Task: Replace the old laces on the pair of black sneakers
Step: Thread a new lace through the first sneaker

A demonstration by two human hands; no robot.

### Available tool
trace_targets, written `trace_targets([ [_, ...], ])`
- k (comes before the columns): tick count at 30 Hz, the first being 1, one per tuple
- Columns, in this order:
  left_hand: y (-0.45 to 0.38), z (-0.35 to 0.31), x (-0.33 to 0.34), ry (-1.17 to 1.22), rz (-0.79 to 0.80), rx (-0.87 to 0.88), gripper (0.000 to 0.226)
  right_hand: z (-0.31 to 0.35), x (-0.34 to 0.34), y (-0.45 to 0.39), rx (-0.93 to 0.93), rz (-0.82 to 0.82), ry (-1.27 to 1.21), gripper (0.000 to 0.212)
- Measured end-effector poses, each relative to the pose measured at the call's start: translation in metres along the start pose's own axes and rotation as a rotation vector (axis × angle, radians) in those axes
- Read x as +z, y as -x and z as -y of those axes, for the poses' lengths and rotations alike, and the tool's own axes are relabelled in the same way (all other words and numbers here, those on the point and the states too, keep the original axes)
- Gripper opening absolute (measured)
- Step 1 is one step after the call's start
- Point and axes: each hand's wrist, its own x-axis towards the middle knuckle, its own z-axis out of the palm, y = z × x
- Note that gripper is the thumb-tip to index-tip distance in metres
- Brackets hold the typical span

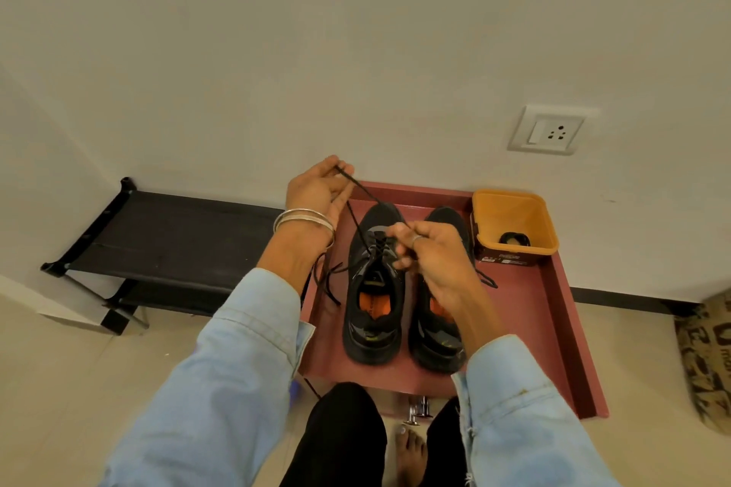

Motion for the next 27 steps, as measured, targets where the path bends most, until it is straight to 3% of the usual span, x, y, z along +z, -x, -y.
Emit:
trace_targets([
  [2, -0.009, 0.004, -0.012, -0.014, -0.088, 0.035, 0.043, -0.004, -0.019, -0.003, -0.015, -0.106, 0.079, 0.024],
  [5, -0.024, 0.024, -0.034, -0.238, -0.188, 0.005, 0.043, -0.010, -0.039, -0.014, -0.044, -0.226, 0.167, 0.030],
  [10, -0.027, 0.054, -0.056, -1.124, -0.163, -0.136, 0.009, -0.016, -0.038, -0.030, -0.049, -0.265, 0.271, 0.026],
  [11, -0.023, 0.055, -0.055, -1.296, -0.142, -0.170, 0.010, -0.015, -0.034, -0.031, -0.064, -0.237, 0.305, 0.026],
  [12, -0.019, 0.057, -0.053, -1.472, -0.155, -0.166, 0.026, -0.013, -0.031, -0.031, -0.078, -0.200, 0.337, 0.027],
  [14, -0.010, 0.058, -0.046, -1.723, -0.187, -0.008, 0.043, -0.010, -0.021, -0.032, -0.092, -0.132, 0.355, 0.023],
  [15, -0.007, 0.058, -0.043, -1.744, -0.152, 0.142, 0.044, -0.009, -0.016, -0.032, -0.093, -0.121, 0.340, 0.018],
  [17, -0.005, 0.055, -0.036, -1.575, 0.080, 0.408, 0.048, -0.005, -0.006, -0.032, -0.094, -0.142, 0.303, 0.006],
  [20, -0.004, 0.052, -0.027, -1.308, 0.386, 0.526, 0.045, -0.001, 0.003, -0.033, -0.122, -0.192, 0.249, 0.011],
  [23, -0.002, 0.053, -0.023, -1.165, 0.313, 0.521, 0.029, -0.002, 0.005, -0.035, -0.132, -0.226, 0.212, 0.010],
  [27, -0.008, 0.061, -0.032, -1.121, 0.217, 0.525, 0.023, -0.010, 0.005, -0.038, -0.015, -0.097, 0.186, 0.013],
])
